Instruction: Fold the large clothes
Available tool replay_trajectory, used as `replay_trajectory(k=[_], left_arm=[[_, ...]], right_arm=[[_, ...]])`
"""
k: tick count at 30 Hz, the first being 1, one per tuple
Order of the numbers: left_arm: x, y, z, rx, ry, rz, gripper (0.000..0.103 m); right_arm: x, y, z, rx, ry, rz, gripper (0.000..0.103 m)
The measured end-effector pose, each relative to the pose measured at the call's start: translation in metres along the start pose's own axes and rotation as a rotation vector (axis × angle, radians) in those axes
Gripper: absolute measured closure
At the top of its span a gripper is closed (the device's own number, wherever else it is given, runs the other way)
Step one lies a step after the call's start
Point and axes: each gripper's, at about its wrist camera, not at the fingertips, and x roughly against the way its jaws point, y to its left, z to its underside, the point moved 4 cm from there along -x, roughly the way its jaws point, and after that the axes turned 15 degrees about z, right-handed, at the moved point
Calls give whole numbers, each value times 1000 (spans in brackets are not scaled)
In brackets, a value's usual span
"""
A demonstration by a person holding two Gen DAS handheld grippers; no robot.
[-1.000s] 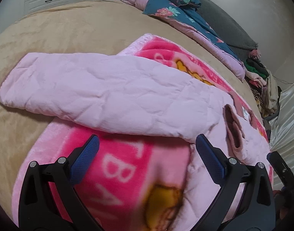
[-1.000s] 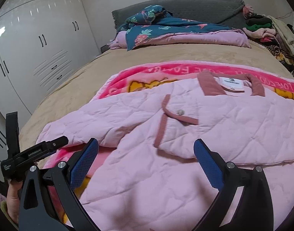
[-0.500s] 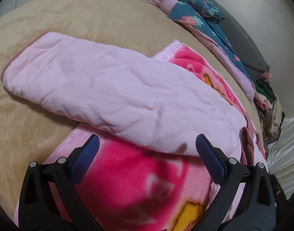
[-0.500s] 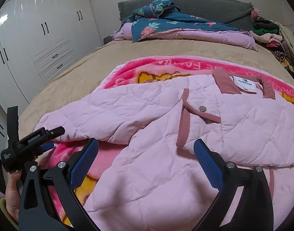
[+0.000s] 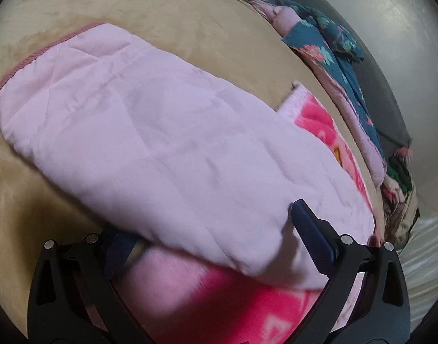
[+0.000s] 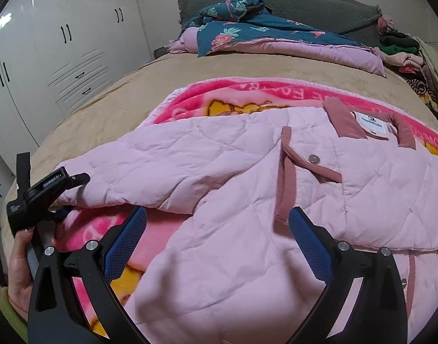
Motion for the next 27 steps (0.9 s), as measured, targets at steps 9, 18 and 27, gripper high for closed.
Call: replay_trajectory(k=[9, 18, 27], left_arm=[[2, 10, -17, 24, -40, 23, 9], [17, 21, -34, 40, -115, 14, 51], [43, -14, -45, -69, -178, 64, 86]], right_arm=[[4, -43, 11, -72, 8, 44, 4], [16, -81, 26, -149, 3, 85, 4], [42, -117, 43, -182, -36, 131, 5]])
